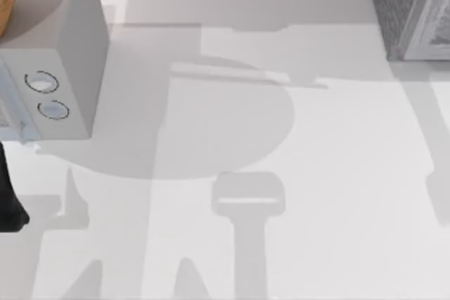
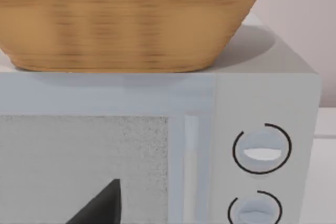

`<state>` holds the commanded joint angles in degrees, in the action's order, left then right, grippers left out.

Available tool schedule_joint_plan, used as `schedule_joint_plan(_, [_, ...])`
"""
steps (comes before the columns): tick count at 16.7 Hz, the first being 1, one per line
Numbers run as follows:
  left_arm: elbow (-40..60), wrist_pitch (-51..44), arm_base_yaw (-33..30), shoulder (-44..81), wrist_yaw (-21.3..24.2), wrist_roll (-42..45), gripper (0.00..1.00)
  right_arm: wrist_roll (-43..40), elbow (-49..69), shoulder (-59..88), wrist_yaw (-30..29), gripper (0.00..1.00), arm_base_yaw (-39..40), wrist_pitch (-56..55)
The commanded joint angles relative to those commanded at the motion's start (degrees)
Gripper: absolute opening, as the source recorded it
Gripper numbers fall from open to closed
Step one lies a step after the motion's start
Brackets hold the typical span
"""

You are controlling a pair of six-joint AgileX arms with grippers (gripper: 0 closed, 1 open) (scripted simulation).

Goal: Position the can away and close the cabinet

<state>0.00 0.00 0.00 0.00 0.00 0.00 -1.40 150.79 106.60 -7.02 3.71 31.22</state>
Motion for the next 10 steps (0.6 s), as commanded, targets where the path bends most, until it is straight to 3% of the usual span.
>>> schedule_joint_plan(4, [0.00, 0.00, 0.00, 0.00, 0.00, 0.00, 1.00, -1.27, -13.90, -13.11, 2.14, 1.00, -0.15, -5.45])
schedule_joint_plan(10, [0.00, 0.00, 0.00, 0.00, 0.00, 0.00, 1.00, -1.52, -44.94, -34.67, 5.97, 1.00, -0.18, -12.22])
